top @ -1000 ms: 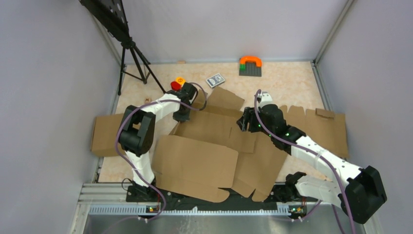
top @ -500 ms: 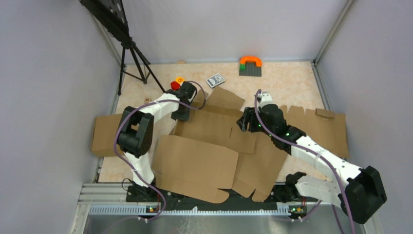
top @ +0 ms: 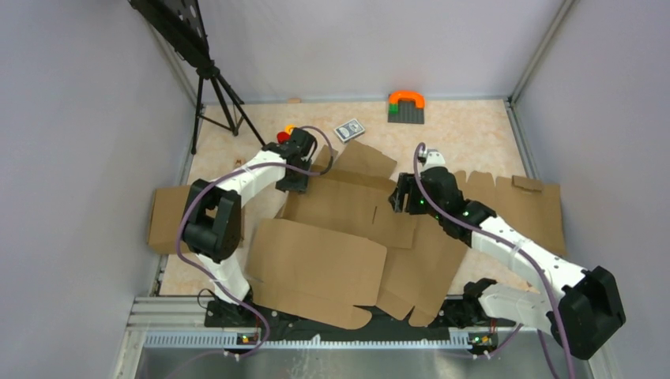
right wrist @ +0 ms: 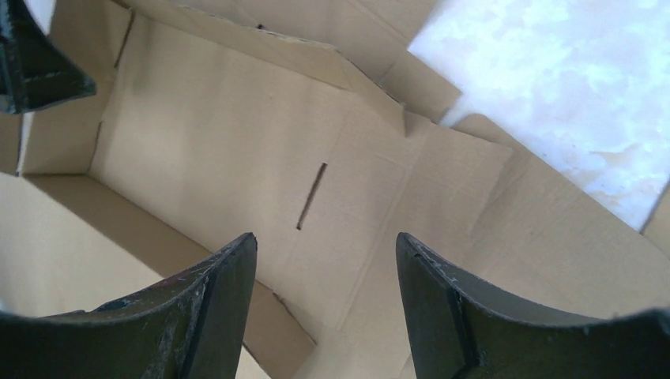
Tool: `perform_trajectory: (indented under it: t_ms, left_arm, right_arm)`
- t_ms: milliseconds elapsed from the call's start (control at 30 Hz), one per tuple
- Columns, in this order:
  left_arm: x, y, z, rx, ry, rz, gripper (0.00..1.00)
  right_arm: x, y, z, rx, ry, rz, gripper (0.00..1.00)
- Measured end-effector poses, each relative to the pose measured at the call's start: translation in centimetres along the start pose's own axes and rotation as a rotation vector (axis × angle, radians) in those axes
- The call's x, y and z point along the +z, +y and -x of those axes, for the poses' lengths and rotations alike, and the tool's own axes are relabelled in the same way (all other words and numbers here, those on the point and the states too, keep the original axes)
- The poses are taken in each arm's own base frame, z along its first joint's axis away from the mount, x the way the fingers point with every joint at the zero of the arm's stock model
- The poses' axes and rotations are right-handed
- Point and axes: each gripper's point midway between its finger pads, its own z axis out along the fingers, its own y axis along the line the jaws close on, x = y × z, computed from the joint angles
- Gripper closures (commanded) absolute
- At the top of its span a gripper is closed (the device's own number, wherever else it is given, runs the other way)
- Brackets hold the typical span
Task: Fold the paper box
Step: Fold the paper box at the center of the board.
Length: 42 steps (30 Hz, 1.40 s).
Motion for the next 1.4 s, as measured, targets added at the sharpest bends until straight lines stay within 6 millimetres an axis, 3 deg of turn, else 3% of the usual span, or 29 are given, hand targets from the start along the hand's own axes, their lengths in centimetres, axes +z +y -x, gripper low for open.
perform_trajectory:
  t_ms: [100,133,233,500,867,1100,1200,1400]
  left_arm:
    - [0.0,0.1,-0.8,-0.005,0.008,-0.001,0.60]
    - [-0.1,0.3,-1.2,-0.007,0.013,0.000,0.67]
    - [-0.3,0.7,-2.4,-0.020,0.030,-0.002,1.00]
    - [-0.3,0.6,-2.5,-0.047,0.038,-0.036,1.00]
    - [-0.8,0.3,-2.7,-0.179,0.032,-0.188,1.00]
    - [-3.3,0.1,-2.0,-0.220,-0.059,-0.244,1.00]
    - [-5.5,0.5,-1.0,-0.237,-0.137,-0.265,1.00]
    - [-10.6,0.9,1.1,-0.277,-0.342,-0.348,1.00]
  right_arm:
    - [-0.2,-1.2,-0.2,0.025,0.016,-0.054,0.37]
    - [-0.2,-1.8,-0.6,0.042,0.031,-0.079,0.38]
    - [-0.3,-3.2,-1.3,0.083,0.063,-0.116,0.40]
    - [-1.9,-2.3,-6.1,0.295,0.195,-0.045,0.35]
    - [-3.5,-0.4,-7.4,0.717,0.275,-0.072,0.33]
    - [-3.3,-1.3,-9.3,0.925,0.270,-0.128,0.33]
    - [-3.5,-2.0,-8.5,0.989,0.195,-0.138,0.33]
    - [-4.9,-1.6,-3.8,1.050,-0.008,-0.018,0.31]
